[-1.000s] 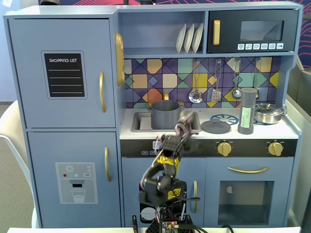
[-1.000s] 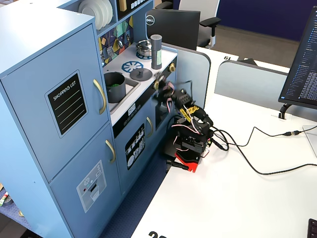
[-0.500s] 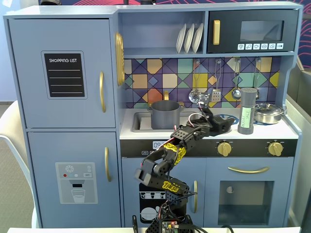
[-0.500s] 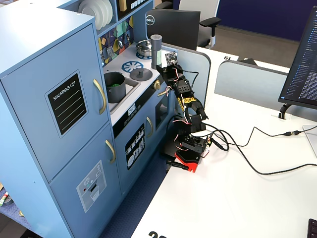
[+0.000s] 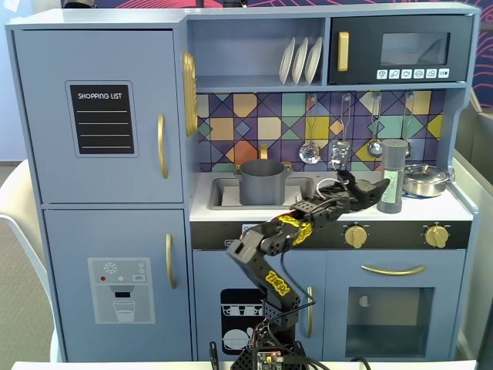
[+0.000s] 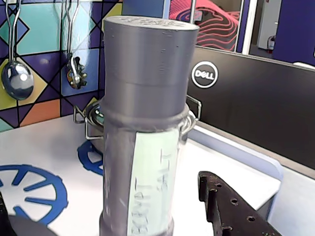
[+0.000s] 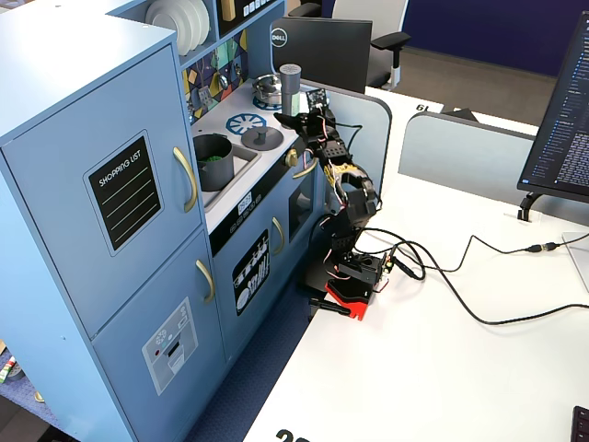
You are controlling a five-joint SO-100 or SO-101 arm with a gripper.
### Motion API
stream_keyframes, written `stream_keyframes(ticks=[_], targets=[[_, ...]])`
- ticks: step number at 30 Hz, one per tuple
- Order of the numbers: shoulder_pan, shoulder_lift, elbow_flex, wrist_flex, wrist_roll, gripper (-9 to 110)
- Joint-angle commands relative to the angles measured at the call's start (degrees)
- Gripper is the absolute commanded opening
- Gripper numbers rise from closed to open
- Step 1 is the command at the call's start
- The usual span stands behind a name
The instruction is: Put salt in the gray recipient
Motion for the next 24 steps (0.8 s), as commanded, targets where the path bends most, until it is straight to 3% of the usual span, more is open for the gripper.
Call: stream_keyframes(ticks=[1,24], targets=[[0.3,-5.2,-9.0,-1.7,2.2,58],[-0.4,-33.1,-36.2,-1.2,5.2,49]])
